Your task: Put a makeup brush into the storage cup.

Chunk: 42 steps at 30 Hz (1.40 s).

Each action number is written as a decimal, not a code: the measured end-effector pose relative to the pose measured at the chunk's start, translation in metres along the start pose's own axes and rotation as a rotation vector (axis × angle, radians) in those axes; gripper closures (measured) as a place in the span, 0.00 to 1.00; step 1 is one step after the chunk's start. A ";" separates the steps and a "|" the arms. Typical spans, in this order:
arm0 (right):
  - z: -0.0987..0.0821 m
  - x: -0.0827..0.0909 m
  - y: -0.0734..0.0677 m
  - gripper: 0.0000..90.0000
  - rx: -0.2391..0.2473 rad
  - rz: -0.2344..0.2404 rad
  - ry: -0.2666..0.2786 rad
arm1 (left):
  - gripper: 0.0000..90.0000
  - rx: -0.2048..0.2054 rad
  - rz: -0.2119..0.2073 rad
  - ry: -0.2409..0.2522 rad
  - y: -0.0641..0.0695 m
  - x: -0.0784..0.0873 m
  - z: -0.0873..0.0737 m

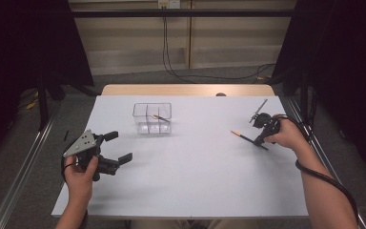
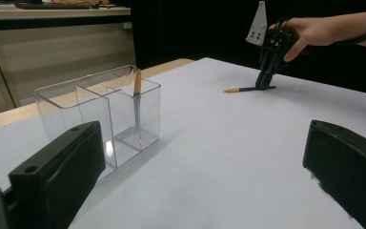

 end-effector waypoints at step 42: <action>0.000 0.000 -0.004 0.94 -0.073 -0.031 0.001 | 0.00 -0.003 -0.006 -0.006 0.003 -0.002 0.001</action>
Point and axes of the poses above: each handheld gripper's, and its own axes: x roughly backward along the jaws, z roughly out of its top, y roughly to its right, the point moved 3 cm from there along -x, roughly forward along the jaws, and after that the axes turned 7 degrees about -x, right-handed, at the moved point
